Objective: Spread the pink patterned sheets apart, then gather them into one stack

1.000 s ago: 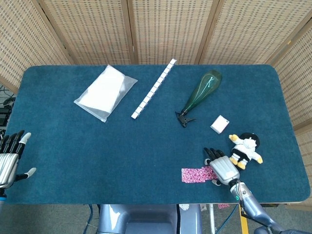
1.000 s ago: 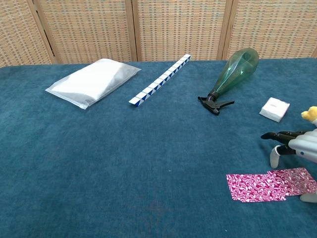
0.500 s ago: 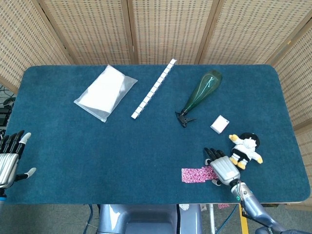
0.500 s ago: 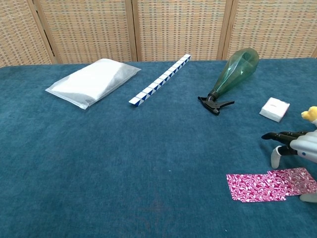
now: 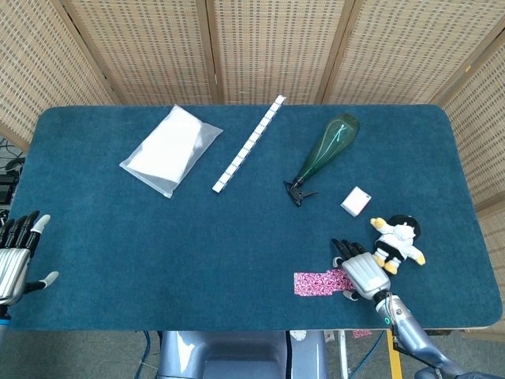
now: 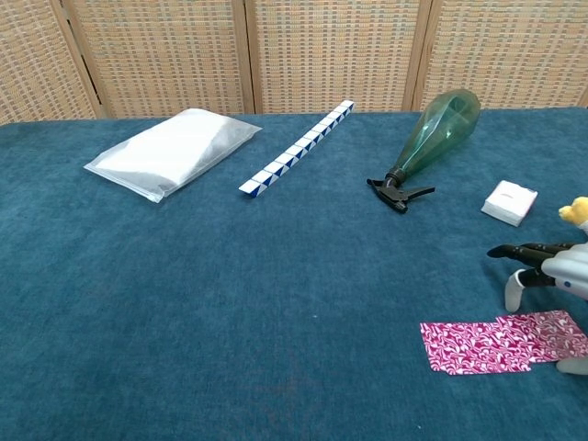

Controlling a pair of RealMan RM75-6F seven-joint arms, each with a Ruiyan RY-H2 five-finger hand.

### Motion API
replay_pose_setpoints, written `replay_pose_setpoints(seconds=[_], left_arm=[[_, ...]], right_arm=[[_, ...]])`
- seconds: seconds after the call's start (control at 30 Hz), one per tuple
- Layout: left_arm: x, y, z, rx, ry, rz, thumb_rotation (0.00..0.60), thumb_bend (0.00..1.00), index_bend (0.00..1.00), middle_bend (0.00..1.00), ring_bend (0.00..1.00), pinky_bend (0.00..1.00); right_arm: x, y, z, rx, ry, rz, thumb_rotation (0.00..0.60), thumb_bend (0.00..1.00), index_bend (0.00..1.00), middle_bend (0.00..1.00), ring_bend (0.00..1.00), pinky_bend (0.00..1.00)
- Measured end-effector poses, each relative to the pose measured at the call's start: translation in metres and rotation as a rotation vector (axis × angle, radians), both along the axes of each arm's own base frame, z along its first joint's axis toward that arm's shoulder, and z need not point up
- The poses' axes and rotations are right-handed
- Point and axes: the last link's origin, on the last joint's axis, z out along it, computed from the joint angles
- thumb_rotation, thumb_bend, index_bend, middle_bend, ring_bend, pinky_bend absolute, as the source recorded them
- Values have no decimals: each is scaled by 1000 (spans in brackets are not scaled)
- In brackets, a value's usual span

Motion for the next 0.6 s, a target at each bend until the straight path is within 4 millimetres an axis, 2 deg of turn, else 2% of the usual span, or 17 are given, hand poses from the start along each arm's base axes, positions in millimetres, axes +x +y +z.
replay_pose_setpoints(seconds=[0.27, 0.5, 0.6], left_arm=[[0, 0, 0, 1, -1, 0, 600, 17, 0, 0, 0, 0], [0, 0, 0, 1, 0, 0, 600, 17, 0, 0, 0, 0], [0, 0, 0, 1, 0, 0, 600, 16, 0, 0, 0, 0]], right_arm=[[0, 0, 0, 3, -1, 3, 600, 553, 593, 0, 0, 119], [0, 0, -2, 7, -3, 0, 600, 574, 602, 0, 0, 119], [0, 0, -2, 9, -4, 1, 600, 633, 603, 0, 0, 119]])
